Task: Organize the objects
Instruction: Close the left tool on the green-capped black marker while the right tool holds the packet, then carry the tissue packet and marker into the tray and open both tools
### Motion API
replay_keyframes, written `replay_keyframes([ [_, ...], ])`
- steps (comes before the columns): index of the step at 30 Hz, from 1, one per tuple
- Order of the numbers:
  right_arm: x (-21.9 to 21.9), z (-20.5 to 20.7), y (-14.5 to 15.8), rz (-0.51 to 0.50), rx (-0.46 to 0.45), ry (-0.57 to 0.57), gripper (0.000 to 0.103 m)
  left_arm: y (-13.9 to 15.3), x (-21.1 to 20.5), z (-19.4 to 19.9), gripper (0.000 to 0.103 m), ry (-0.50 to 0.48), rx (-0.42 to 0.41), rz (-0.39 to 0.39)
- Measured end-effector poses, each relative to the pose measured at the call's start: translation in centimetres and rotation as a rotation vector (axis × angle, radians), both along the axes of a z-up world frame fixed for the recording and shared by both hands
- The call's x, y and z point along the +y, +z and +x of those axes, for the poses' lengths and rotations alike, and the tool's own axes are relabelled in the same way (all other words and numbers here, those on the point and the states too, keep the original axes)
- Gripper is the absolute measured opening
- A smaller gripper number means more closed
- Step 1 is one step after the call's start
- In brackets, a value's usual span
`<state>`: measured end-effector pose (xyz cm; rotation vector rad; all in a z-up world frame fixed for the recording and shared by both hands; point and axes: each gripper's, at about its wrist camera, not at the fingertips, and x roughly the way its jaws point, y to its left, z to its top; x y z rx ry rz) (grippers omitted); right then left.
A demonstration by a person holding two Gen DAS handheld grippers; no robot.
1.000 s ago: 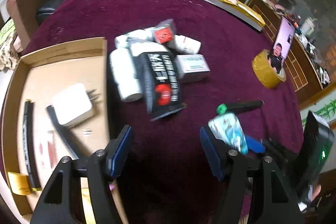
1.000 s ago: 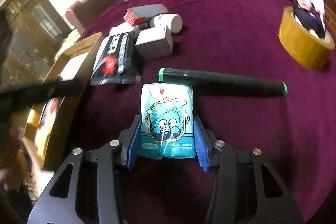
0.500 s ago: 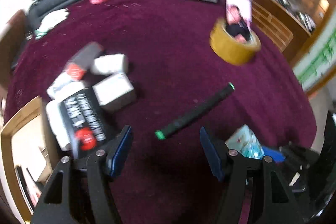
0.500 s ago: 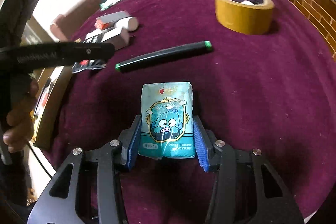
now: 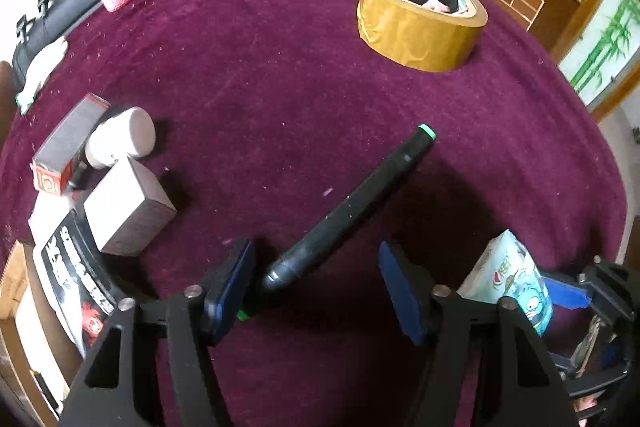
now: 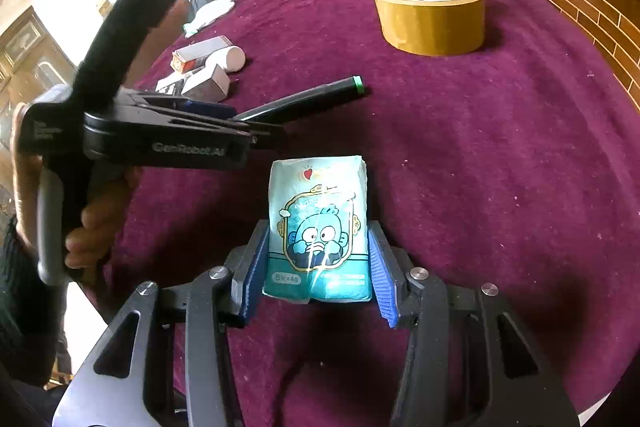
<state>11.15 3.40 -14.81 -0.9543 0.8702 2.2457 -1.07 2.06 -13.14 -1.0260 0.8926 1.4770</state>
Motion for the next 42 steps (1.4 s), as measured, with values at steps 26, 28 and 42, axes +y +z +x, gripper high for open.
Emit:
replay_keyframes([
  [26, -4.5, -7.2, 0.5, 0.011, -0.043, 0.173, 0.046, 0.4, -15.1, -2.5, 0.015, 0.293, -0.175, -0.016],
  [28, -5.0, -7.5, 0.6, 0.025, -0.063, 0.179, 0.047, 0.4, -15.0, -2.9, 0.015, 0.298, -0.19, -0.004],
  [42, -5.2, -7.2, 0.5, 0.026, -0.084, 0.158, 0.048, 0.6, -12.7, -2.9, 0.013, 0.253, -0.089, 0.025],
])
